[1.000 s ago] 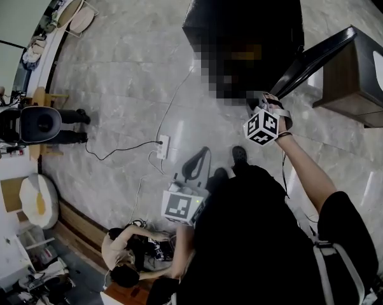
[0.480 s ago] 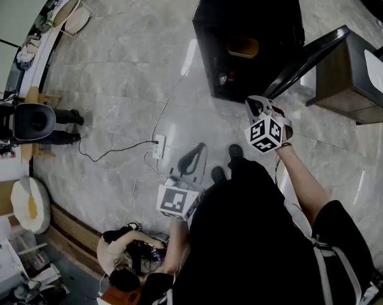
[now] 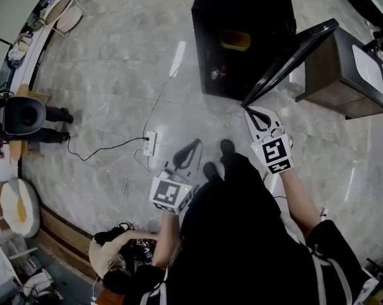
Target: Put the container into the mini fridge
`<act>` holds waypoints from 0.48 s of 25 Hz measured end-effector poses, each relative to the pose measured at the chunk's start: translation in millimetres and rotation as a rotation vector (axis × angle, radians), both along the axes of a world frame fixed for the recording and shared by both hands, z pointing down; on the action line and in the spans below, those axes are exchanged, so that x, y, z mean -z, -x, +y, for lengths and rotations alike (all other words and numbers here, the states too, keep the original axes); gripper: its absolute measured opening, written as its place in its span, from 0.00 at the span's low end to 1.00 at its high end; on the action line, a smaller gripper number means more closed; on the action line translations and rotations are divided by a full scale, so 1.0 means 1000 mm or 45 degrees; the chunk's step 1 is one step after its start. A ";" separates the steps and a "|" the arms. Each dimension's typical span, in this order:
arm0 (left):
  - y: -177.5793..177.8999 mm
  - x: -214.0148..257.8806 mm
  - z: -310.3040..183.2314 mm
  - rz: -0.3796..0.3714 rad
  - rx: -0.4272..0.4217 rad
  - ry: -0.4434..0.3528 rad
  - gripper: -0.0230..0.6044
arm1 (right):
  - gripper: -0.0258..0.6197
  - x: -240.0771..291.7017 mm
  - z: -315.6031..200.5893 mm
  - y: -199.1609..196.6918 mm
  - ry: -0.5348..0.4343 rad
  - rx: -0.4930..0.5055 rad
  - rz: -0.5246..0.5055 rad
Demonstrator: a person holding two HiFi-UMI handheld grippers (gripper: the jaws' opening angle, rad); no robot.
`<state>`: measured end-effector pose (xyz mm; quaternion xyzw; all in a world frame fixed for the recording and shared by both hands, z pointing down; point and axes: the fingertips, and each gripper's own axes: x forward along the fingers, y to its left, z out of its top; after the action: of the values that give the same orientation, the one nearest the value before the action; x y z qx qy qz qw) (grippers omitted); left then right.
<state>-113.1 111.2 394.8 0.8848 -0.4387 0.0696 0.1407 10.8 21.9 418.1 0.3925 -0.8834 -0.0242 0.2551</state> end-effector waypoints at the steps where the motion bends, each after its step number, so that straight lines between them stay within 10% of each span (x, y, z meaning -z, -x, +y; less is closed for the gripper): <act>1: -0.001 0.000 0.003 0.009 -0.006 0.003 0.09 | 0.07 0.009 0.011 0.000 0.007 -0.007 -0.056; 12: -0.007 -0.002 0.034 0.001 -0.100 0.001 0.09 | 0.07 0.060 0.094 -0.006 0.122 -0.046 -0.595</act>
<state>-105.7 145.0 397.0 0.9014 -0.4035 0.0748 0.1384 16.3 116.1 357.8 0.3906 -0.9114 0.1137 0.0625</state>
